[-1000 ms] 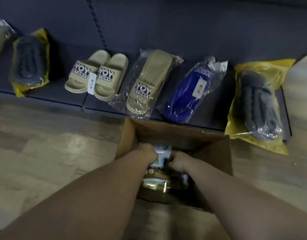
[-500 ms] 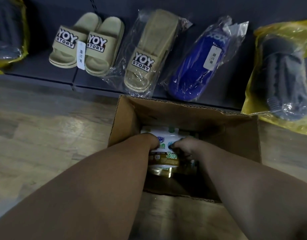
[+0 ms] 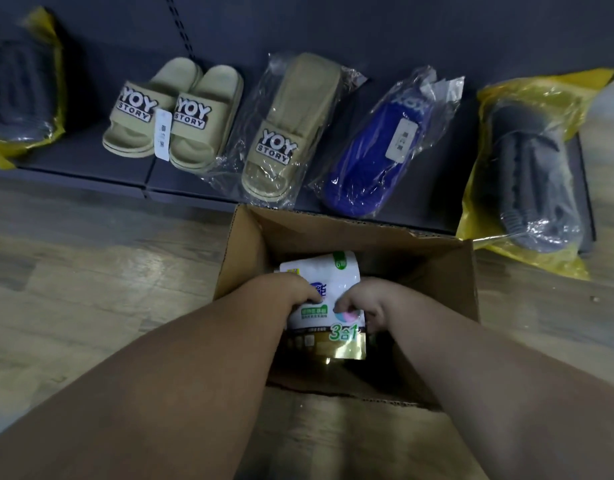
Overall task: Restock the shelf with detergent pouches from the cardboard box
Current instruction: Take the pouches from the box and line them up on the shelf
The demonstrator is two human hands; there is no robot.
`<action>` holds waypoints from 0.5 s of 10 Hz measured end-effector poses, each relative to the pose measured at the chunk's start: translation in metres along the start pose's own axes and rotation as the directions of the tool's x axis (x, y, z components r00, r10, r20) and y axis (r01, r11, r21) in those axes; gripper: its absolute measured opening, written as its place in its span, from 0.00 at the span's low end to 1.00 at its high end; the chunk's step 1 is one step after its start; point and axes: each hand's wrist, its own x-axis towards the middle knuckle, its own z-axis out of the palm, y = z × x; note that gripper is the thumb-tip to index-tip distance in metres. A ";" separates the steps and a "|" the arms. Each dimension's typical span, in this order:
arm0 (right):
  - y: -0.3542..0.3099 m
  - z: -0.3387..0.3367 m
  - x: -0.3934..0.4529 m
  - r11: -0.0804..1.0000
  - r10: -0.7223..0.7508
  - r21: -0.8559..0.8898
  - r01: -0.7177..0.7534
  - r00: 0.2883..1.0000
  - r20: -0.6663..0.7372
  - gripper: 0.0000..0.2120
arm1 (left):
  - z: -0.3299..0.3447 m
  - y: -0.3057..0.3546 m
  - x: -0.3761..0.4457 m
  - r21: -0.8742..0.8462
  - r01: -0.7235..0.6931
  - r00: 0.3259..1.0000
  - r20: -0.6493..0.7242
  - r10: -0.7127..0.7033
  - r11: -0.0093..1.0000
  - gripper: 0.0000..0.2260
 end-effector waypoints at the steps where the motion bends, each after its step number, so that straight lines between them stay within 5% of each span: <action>1: -0.001 -0.016 -0.024 0.994 -0.061 0.086 0.063 0.998 -0.030 0.17 | -0.005 0.000 -0.022 -0.324 -0.028 0.999 -0.034 0.018 0.946 0.30; 2: -0.006 -0.035 -0.062 0.972 -0.160 0.163 0.171 0.984 -0.073 0.10 | -0.015 0.006 -0.050 -0.542 -0.105 0.994 -0.089 0.068 0.834 0.30; 3: -0.017 -0.053 -0.111 0.930 -0.301 0.194 0.311 0.950 -0.079 0.11 | -0.028 0.015 -0.087 -0.661 -0.246 0.968 -0.129 0.217 0.709 0.18; 5: -0.050 -0.083 -0.206 0.765 -0.602 0.214 0.607 0.793 -0.094 0.15 | -0.072 0.038 -0.176 -0.634 -0.582 0.805 -0.360 0.471 0.510 0.19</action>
